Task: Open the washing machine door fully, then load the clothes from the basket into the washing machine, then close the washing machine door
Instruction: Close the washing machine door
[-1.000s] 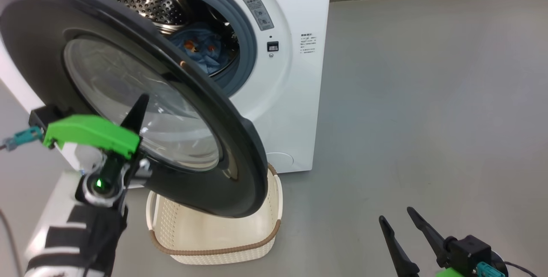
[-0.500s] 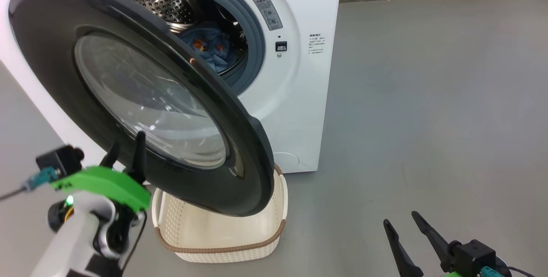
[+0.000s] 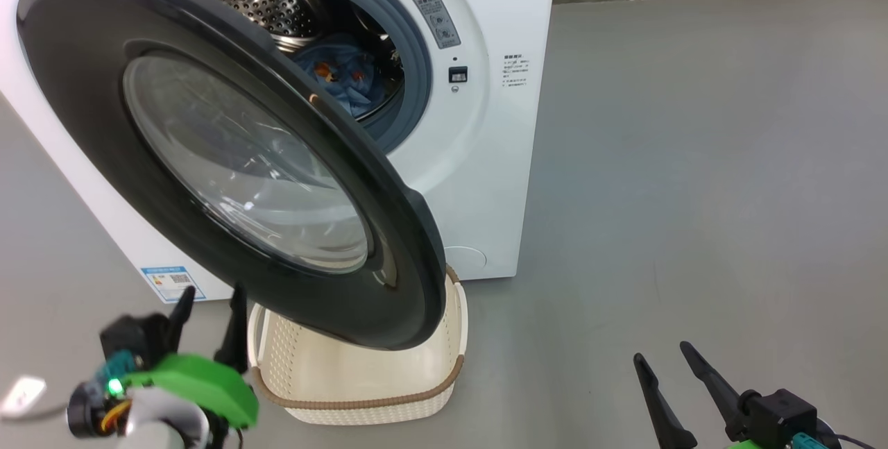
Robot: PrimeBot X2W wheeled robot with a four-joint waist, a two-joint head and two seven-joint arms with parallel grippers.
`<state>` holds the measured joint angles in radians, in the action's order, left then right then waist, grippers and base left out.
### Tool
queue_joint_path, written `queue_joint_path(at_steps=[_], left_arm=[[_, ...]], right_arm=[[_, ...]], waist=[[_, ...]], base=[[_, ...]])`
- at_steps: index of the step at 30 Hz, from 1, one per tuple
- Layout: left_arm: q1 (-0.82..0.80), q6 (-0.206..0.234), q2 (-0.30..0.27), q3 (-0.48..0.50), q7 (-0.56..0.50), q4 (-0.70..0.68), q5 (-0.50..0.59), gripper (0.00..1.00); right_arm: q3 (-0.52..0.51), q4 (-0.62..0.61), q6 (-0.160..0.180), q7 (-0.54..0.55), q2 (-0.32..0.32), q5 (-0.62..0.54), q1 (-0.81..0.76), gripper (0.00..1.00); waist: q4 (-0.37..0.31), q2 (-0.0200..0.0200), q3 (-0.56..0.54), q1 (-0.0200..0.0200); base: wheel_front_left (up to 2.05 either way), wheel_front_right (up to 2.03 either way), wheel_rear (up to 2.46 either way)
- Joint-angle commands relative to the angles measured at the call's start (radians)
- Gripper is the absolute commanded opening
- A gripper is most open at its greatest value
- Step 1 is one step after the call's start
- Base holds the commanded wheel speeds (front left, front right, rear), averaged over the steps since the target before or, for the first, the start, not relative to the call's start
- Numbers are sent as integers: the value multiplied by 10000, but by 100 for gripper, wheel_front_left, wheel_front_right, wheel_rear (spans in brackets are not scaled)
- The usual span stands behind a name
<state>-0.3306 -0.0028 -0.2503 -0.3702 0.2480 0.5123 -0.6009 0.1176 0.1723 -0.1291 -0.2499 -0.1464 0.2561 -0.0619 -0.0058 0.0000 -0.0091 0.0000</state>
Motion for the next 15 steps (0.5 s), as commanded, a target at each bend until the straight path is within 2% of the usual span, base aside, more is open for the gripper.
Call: queue_joint_path(at_steps=[1,5,15], left_arm=[[299,144,-81,810,134,-810,664,100],[1327,89,410,1638,135,-1773,1810,100],[2958,-837,1499,3060,136,-3157,3675,100]], right_arm=[[155,-277,-16,-119,-99,-100,76,100],[67,-296,-16,-119,-97,-113,57,100],[-13,-319,-16,-119,-108,-124,66,100]], waist=[[17,0,18,0],[38,0,44,0],[56,0,115,0]], base=[[0,0,0],[0,0,0],[0,0,0]])
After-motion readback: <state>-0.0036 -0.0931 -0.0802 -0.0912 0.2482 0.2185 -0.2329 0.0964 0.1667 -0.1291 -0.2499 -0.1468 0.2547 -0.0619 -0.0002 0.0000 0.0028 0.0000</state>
